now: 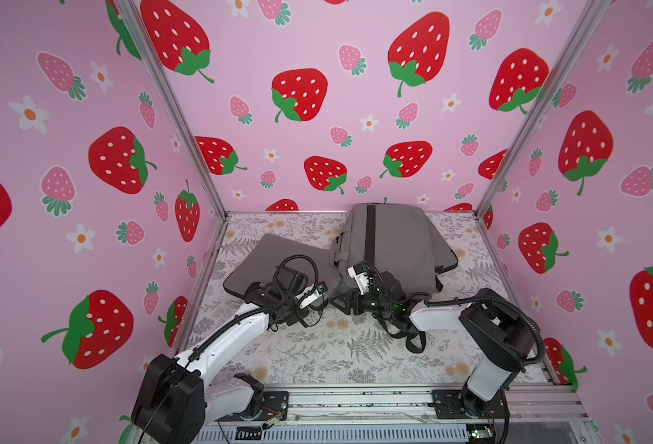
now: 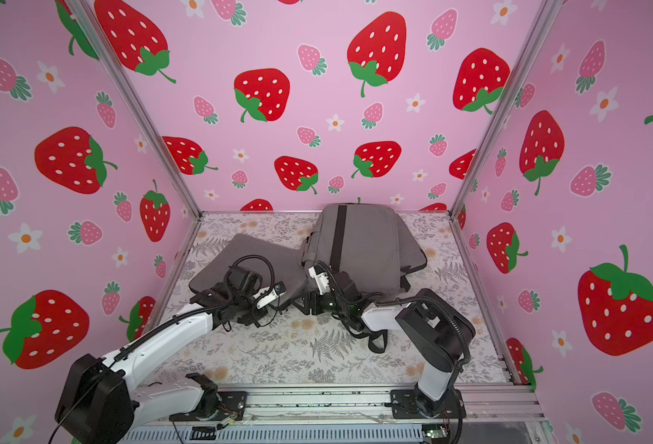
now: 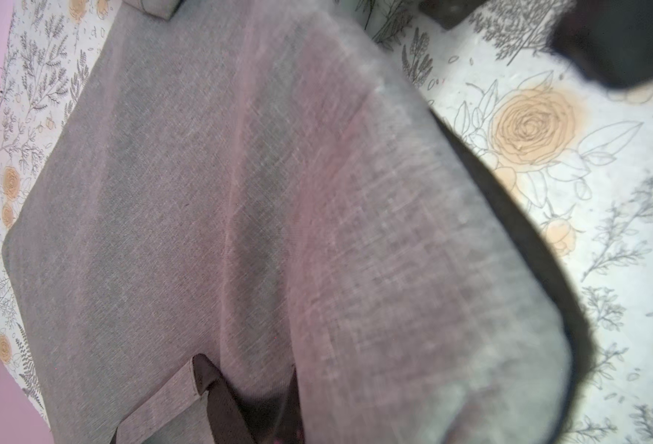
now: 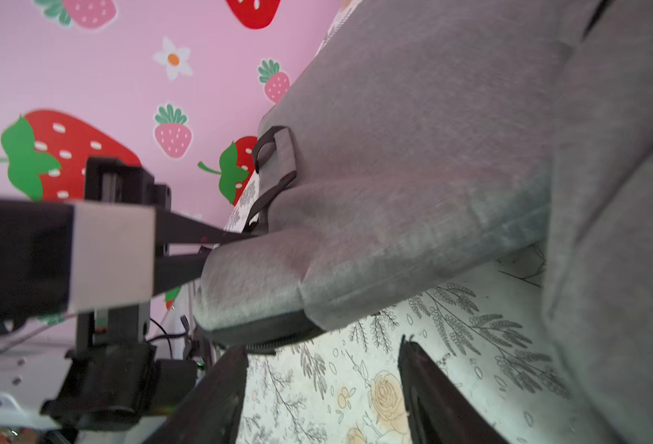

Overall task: Open the zippered laptop bag and take out the laptop
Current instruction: Unzip the zipper on the zippered laptop bag.

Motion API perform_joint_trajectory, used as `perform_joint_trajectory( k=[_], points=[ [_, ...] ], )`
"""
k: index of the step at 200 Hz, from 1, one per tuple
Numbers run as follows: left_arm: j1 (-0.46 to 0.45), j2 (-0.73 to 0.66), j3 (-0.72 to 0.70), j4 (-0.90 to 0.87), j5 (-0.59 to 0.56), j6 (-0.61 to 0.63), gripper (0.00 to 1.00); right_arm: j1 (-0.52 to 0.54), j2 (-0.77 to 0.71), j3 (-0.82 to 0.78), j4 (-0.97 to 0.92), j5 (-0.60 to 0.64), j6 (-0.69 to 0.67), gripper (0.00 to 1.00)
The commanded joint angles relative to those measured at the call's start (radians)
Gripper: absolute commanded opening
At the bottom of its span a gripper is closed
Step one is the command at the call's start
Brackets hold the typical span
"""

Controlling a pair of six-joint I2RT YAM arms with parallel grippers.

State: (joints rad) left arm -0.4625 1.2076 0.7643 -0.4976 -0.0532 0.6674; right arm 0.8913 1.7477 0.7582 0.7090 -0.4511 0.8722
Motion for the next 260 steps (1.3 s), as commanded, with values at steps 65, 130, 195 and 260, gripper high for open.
perform_joint_trajectory(
  k=[65, 130, 195, 260],
  points=[
    [-0.056, 0.007, 0.035, 0.107, 0.019, -0.087, 0.07, 0.014, 0.181, 0.166, -0.029, 0.005, 0.439, 0.70],
    [-0.070, 0.004, 0.041, 0.066, -0.024, -0.176, 0.23, 0.015, 0.189, 0.202, -0.063, 0.024, 0.442, 0.15],
    [-0.086, -0.106, 0.082, -0.078, -0.076, -0.481, 0.47, 0.002, 0.182, 0.275, -0.196, 0.061, 0.434, 0.01],
    [-0.328, -0.234, 0.044, -0.116, -0.243, -0.925, 0.52, -0.009, 0.195, 0.320, -0.236, 0.025, 0.485, 0.00]
  ],
)
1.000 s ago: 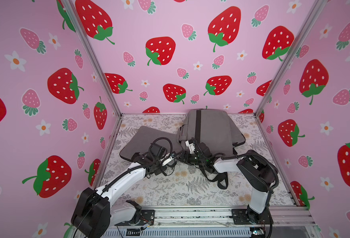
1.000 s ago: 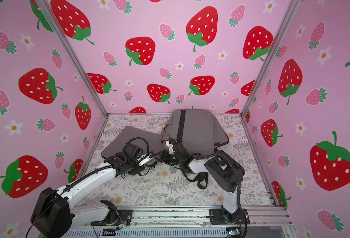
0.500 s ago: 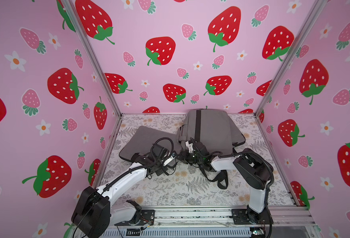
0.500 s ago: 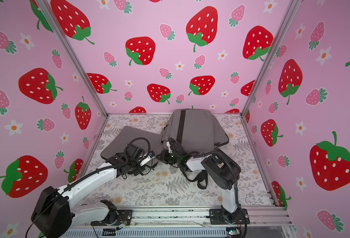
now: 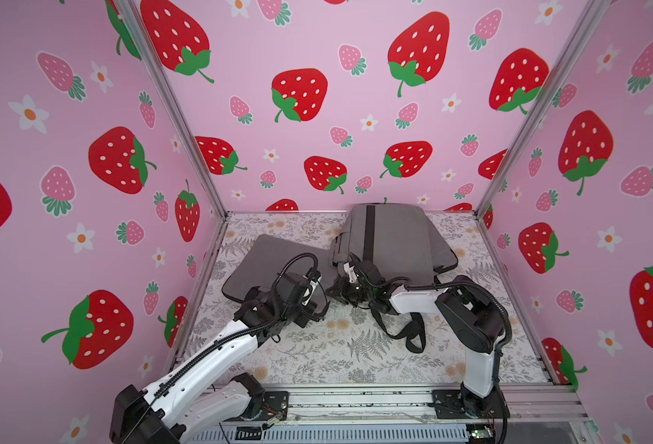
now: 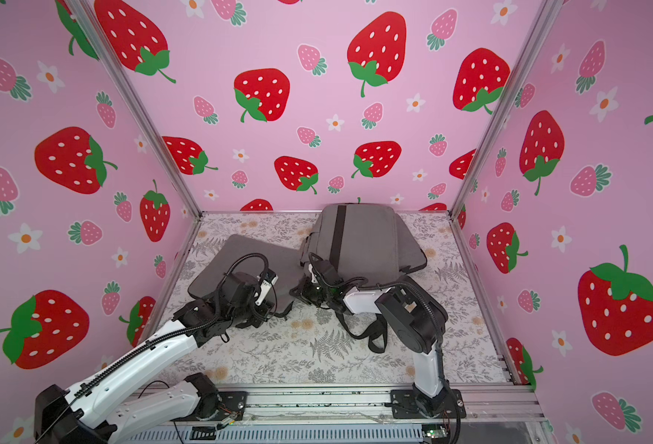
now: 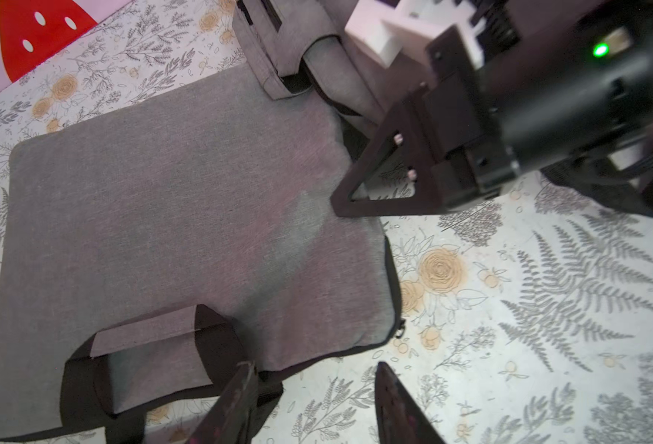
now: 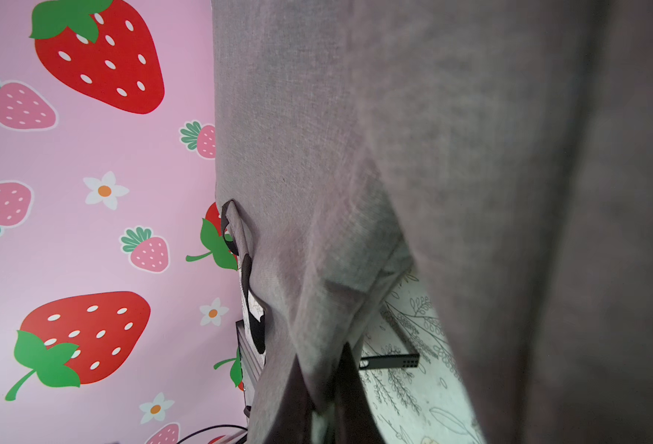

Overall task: Open the zippered laptop bag and take out the laptop
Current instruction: Unzip the zipper on the zippered laptop bag.

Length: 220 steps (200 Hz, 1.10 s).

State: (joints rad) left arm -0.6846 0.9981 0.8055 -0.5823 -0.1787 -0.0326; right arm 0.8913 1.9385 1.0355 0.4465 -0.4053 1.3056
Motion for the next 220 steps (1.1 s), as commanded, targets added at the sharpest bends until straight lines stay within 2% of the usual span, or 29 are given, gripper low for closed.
perform_joint_trajectory(
  k=[1, 47, 57, 71, 116, 144, 195, 220],
  points=[
    [-0.112, -0.025, 0.002, -0.030, -0.123, -0.231, 0.52, -0.009, 0.004, 0.043, 0.026, -0.022, 0.053, 0.00],
    [-0.364, 0.047, -0.041, 0.024, -0.357, -0.437, 0.52, -0.011, -0.013, 0.051, 0.005, -0.051, 0.049, 0.00],
    [-0.398, 0.081, -0.041, 0.029, -0.415, -0.480, 0.52, -0.012, -0.018, 0.051, -0.004, -0.054, 0.044, 0.00],
    [-0.420, 0.119, -0.050, 0.073, -0.440, -0.524, 0.52, -0.014, -0.025, 0.048, -0.008, -0.063, 0.038, 0.00],
    [-0.423, 0.234, -0.092, 0.242, -0.414, -0.607, 0.46, -0.015, -0.034, 0.050, -0.018, -0.093, 0.024, 0.00],
    [-0.416, 0.279, -0.105, 0.253, -0.431, -0.674, 0.45, -0.017, -0.043, 0.039, -0.017, -0.099, 0.024, 0.00],
    [-0.366, 0.357, -0.084, 0.289, -0.418, -0.701, 0.43, -0.021, -0.041, 0.034, -0.016, -0.110, 0.018, 0.00],
    [-0.334, 0.389, -0.077, 0.251, -0.414, -0.740, 0.41, -0.025, -0.045, 0.028, -0.017, -0.113, 0.017, 0.00]
  ],
)
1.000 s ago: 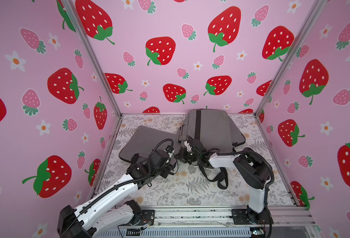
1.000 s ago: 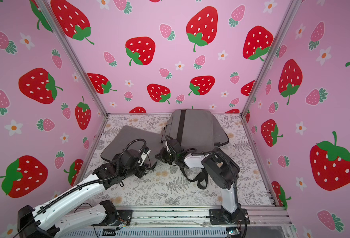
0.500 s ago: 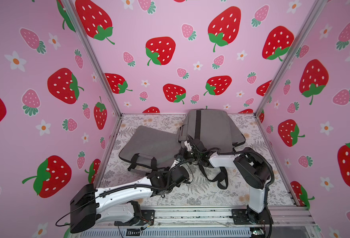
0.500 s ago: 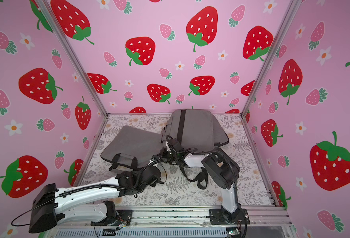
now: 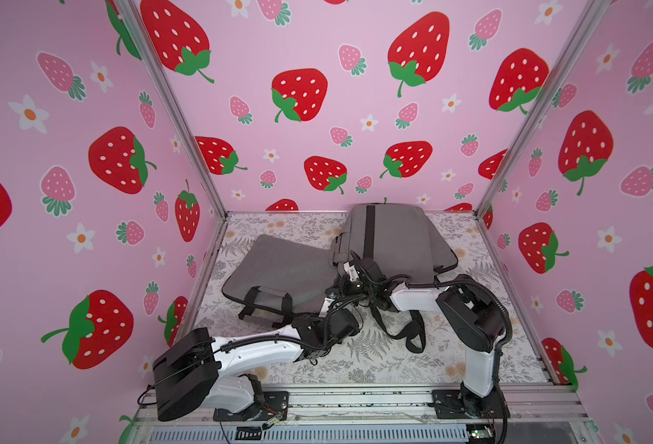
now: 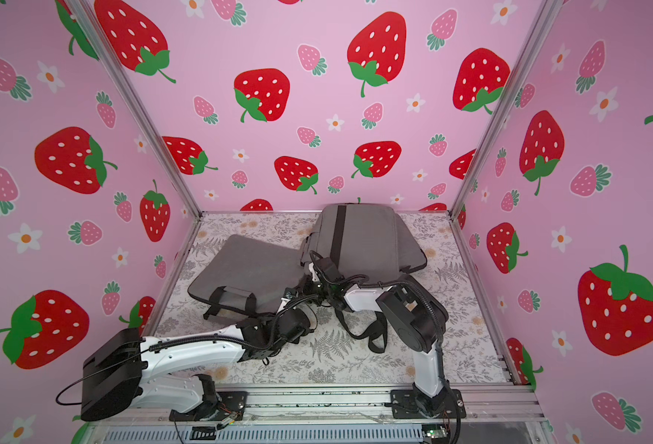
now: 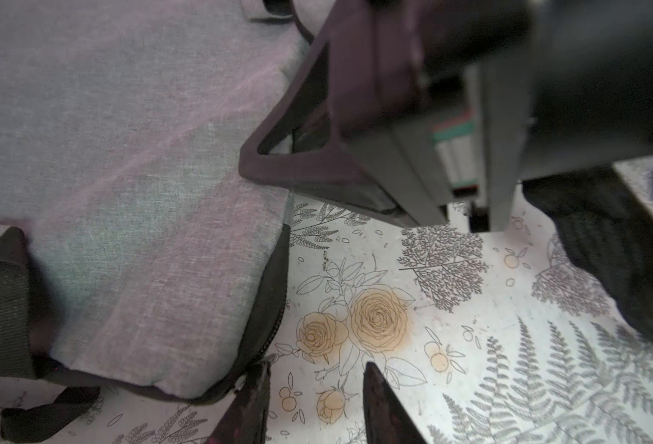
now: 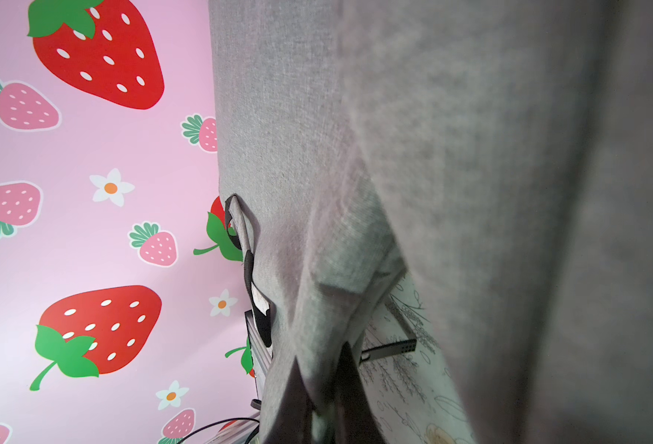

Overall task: Open the zippered laptop bag and take out the laptop
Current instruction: Unzip the zipper on the zippered laptop bag.

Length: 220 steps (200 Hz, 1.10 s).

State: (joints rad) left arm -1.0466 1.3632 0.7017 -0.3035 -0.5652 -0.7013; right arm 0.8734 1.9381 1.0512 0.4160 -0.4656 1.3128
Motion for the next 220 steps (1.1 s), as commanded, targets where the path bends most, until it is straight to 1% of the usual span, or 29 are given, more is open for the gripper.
perform_joint_trajectory(
  k=[1, 21, 41, 51, 92, 133, 167, 191, 205, 220],
  points=[
    [0.029, 0.025, 0.026, -0.029, -0.026, -0.072, 0.41, -0.008, -0.044, 0.010, 0.014, -0.052, 0.009, 0.00],
    [0.051, 0.026, 0.018, -0.006, -0.011, -0.059, 0.41, -0.011, -0.045, 0.004, 0.015, -0.056, 0.006, 0.00],
    [0.082, 0.013, -0.009, 0.072, 0.028, -0.022, 0.41, -0.014, -0.041, -0.002, 0.015, -0.057, 0.005, 0.00],
    [0.094, 0.013, -0.018, 0.084, 0.042, -0.015, 0.40, -0.017, -0.038, -0.003, 0.016, -0.060, 0.005, 0.00],
    [0.104, -0.009, -0.009, -0.046, 0.005, -0.054, 0.41, -0.031, -0.032, -0.011, 0.022, -0.065, 0.003, 0.00],
    [0.105, -0.051, 0.017, -0.168, 0.037, -0.112, 0.41, -0.039, -0.033, -0.023, 0.024, -0.065, 0.003, 0.00],
    [0.105, -0.097, 0.002, -0.180, 0.110, -0.144, 0.41, -0.041, -0.031, -0.030, 0.028, -0.068, 0.002, 0.00],
    [0.105, -0.126, 0.013, -0.247, 0.092, -0.153, 0.40, -0.043, -0.028, -0.033, 0.034, -0.069, 0.003, 0.00],
    [0.113, -0.148, -0.002, -0.230, 0.081, -0.148, 0.40, -0.042, -0.029, -0.033, 0.038, -0.073, 0.003, 0.00],
    [0.137, -0.157, -0.020, -0.191, 0.093, -0.130, 0.40, -0.043, -0.031, -0.034, 0.037, -0.073, 0.003, 0.00]
  ],
)
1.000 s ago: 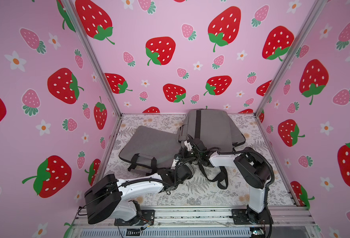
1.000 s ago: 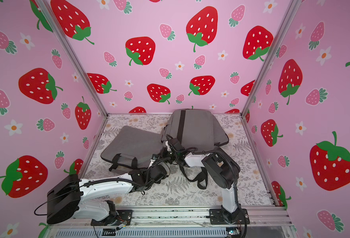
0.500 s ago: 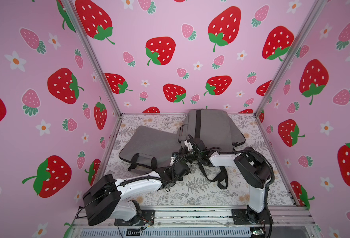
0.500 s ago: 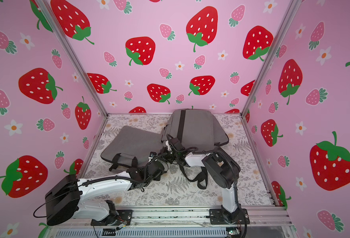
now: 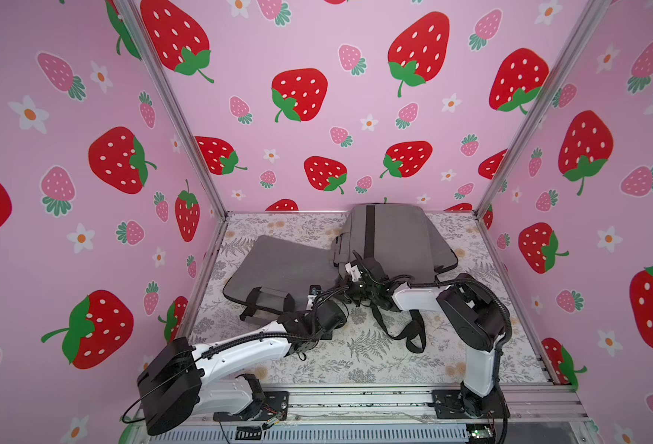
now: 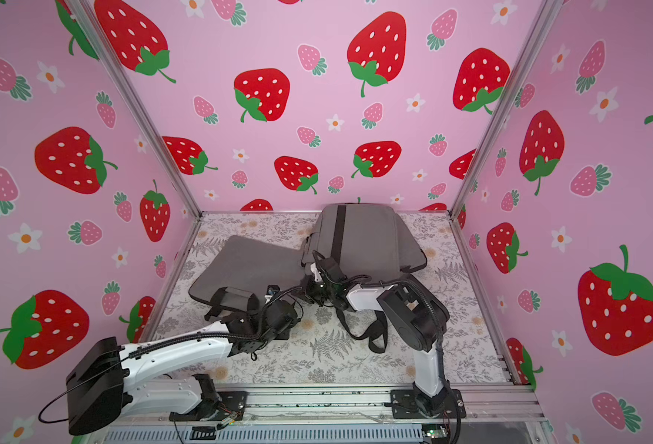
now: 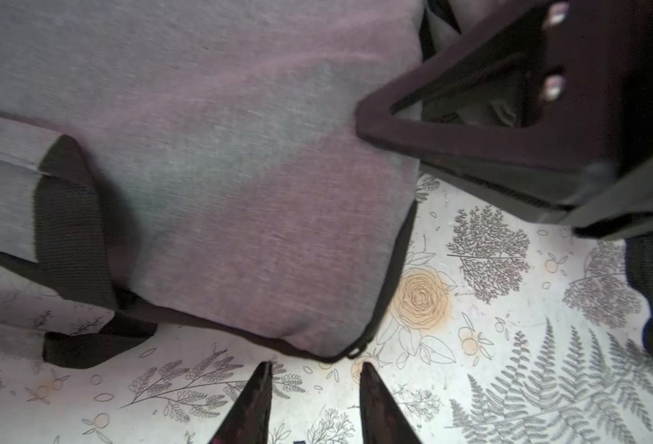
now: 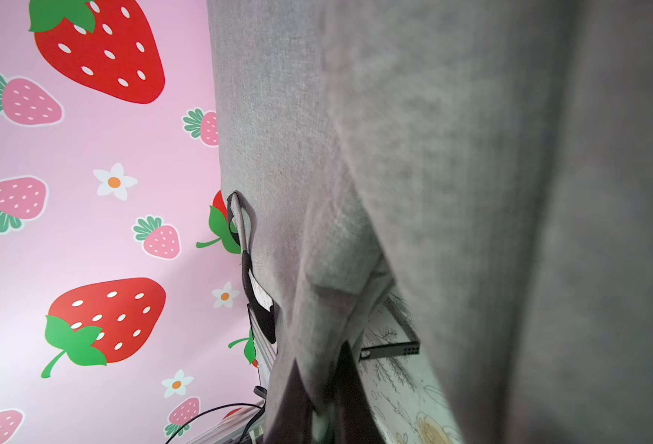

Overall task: Open the zippered laptop bag and take out the laptop
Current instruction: Unzip the zipper on the zippered laptop bag.

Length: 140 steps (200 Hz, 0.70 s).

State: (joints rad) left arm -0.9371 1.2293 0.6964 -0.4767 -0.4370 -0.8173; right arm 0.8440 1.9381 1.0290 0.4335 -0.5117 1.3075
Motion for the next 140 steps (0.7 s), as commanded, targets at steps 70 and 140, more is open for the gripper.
perform_joint_trajectory(
  k=[70, 140],
  points=[
    [0.030, 0.048, -0.008, 0.125, 0.069, -0.021, 0.41, -0.013, -0.028, -0.003, -0.001, -0.014, 0.004, 0.00],
    [0.013, 0.167, 0.037, 0.189, 0.066, -0.068, 0.42, -0.013, -0.025, 0.005, -0.024, -0.014, -0.004, 0.00]
  ],
)
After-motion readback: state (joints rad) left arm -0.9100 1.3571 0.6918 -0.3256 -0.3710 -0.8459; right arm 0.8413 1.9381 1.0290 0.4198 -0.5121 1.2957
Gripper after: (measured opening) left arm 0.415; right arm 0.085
